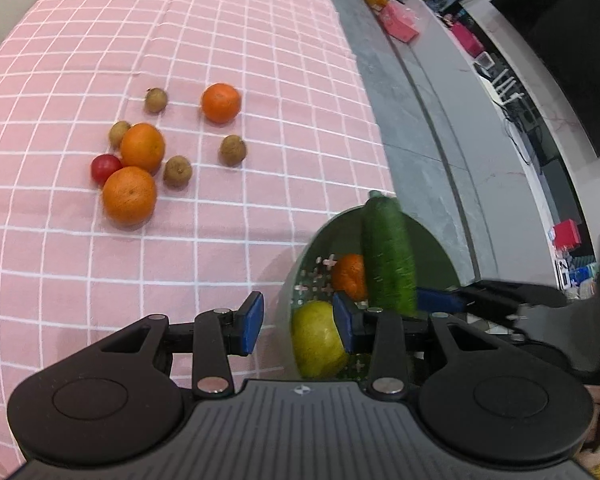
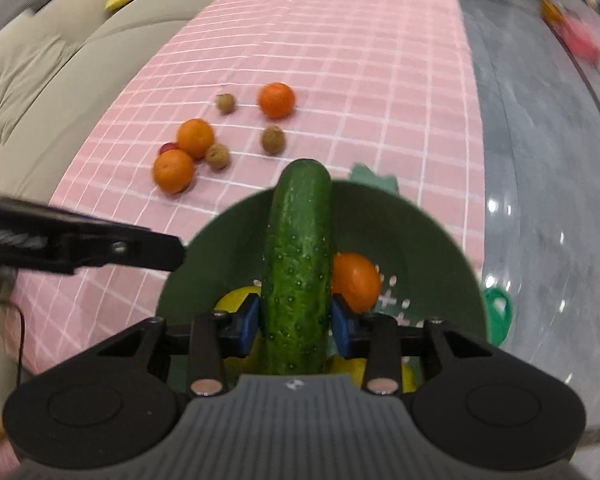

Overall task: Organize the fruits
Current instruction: 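Open both tools to release the cucumber and orange into the colander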

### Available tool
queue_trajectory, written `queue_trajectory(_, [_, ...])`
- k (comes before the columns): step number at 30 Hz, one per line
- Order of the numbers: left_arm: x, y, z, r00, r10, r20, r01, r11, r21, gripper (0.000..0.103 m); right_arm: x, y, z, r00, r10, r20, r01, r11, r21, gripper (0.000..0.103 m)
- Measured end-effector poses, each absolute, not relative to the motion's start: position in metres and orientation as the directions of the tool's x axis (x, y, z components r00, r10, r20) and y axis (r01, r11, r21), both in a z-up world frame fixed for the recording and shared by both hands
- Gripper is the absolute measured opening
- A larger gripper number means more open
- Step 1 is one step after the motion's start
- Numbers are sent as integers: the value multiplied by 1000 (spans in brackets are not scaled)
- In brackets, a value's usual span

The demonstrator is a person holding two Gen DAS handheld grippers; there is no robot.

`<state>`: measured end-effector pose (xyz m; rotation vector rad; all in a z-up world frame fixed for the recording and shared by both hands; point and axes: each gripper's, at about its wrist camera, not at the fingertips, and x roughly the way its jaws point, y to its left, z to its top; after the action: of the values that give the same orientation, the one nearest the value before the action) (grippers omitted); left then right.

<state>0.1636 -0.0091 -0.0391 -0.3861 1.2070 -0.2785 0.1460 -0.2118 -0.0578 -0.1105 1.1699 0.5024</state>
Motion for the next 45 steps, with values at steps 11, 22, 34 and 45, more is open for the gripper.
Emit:
queue_trajectory(11, [164, -3, -39, 331, -409, -850, -20, 898, -440, 43, 170, -196, -35, 372, 230, -899, -613, 788, -52, 35])
queue_trajectory(22, [167, 5, -42, 335, -400, -853, -56, 895, -442, 43, 154, -193, -61, 433, 160, -887, -756, 600, -261, 35])
queue_trajectory(34, [167, 6, -44, 329, -395, -858, -59, 898, -436, 43, 112, -181, -77, 466, 169, -869, -880, 190, -435, 35])
queue_trajectory(45, [160, 7, -30, 369, -402, -838, 0, 902, -433, 43, 117, -191, -55, 423, 188, -886, -863, 381, -331, 36])
